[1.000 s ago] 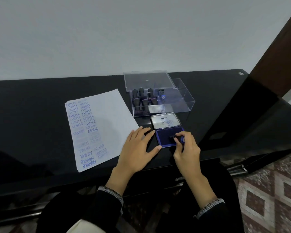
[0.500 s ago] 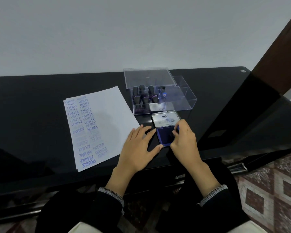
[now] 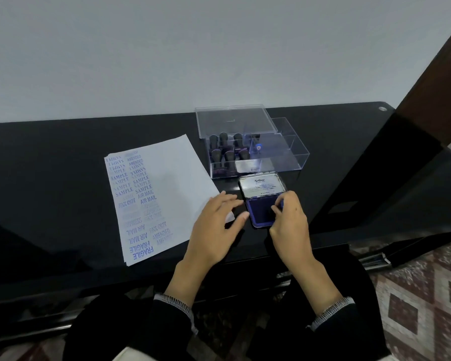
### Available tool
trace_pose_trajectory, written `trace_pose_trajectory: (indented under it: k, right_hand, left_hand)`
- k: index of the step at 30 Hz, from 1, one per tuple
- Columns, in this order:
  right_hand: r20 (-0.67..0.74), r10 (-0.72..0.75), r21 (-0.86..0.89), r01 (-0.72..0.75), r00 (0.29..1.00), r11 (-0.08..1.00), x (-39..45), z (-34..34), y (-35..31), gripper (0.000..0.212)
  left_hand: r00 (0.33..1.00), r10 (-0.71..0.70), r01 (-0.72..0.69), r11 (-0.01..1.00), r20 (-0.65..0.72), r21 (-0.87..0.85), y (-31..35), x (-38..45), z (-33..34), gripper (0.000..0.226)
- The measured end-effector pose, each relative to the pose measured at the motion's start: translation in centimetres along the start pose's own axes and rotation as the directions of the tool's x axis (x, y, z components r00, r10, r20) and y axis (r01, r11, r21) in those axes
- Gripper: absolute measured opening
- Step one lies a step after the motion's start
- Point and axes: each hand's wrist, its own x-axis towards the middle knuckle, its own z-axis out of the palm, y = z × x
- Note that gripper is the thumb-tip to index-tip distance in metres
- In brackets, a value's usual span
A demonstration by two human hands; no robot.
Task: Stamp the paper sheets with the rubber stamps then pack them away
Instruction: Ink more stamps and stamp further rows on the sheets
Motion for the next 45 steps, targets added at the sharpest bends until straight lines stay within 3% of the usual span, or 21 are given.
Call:
trace_pose_trajectory:
  k: [3,7,13,17,24,28,31,36,45]
  right_hand:
    - [-0.029,-0.003,-0.032,0.002,1.000,0.999,-0.6,0.0,0.3,0.033]
    - [0.011,0.045,0.003,-0.045,0.999,0.999,-0.5,0.0,0.2,0.034]
    - [0.144,0.082,-0.026,-0.079,0.986,0.997,1.6,-0.6,-0.6,0.035]
    - [0.195,0.073,-0.092,-0.056,0.978,0.994,2.3,-0.8,-1.0,0.034]
    - [0.132,0.085,-0.011,-0.084,0.988,0.996,1.3,0.0,-0.1,0.035]
    - [0.090,0.063,0.026,-0.065,0.994,0.998,0.8,0.2,-0.1,0.036]
    - [0.066,0.040,0.044,-0.043,0.997,0.998,0.5,0.0,-0.2,0.036]
    - [0.030,0.031,0.051,-0.033,0.999,0.998,0.2,0.0,-0.2,0.037]
    - [0.228,0.103,-0.050,-0.094,0.968,0.994,2.3,-0.5,-0.4,0.041]
  left_hand:
    - [0.977,-0.096,0.079,0.992,-0.189,-0.096,0.3,0.2,-1.6,0.018]
    - [0.905,-0.233,0.233,0.971,-0.356,-0.043,-1.4,1.3,-5.3,0.016]
    - [0.741,-0.485,0.550,0.835,-0.464,0.006,-7.8,3.0,-11.7,0.028]
    - [0.630,-0.633,0.697,0.716,-0.449,-0.032,-9.6,3.9,-14.0,0.040]
    - [0.602,-0.692,0.713,0.690,-0.397,-0.121,-9.0,4.8,-14.5,0.041]
    - [0.615,-0.688,0.656,0.718,-0.385,-0.234,-8.9,4.7,-14.6,0.016]
    - [0.613,-0.690,0.622,0.722,-0.385,-0.305,-9.2,4.4,-14.8,0.013]
    - [0.688,-0.601,0.573,0.794,-0.408,-0.203,-9.3,3.5,-14.3,0.020]
    - [0.778,-0.453,0.483,0.874,-0.434,-0.047,-11.2,1.4,-14.1,0.020]
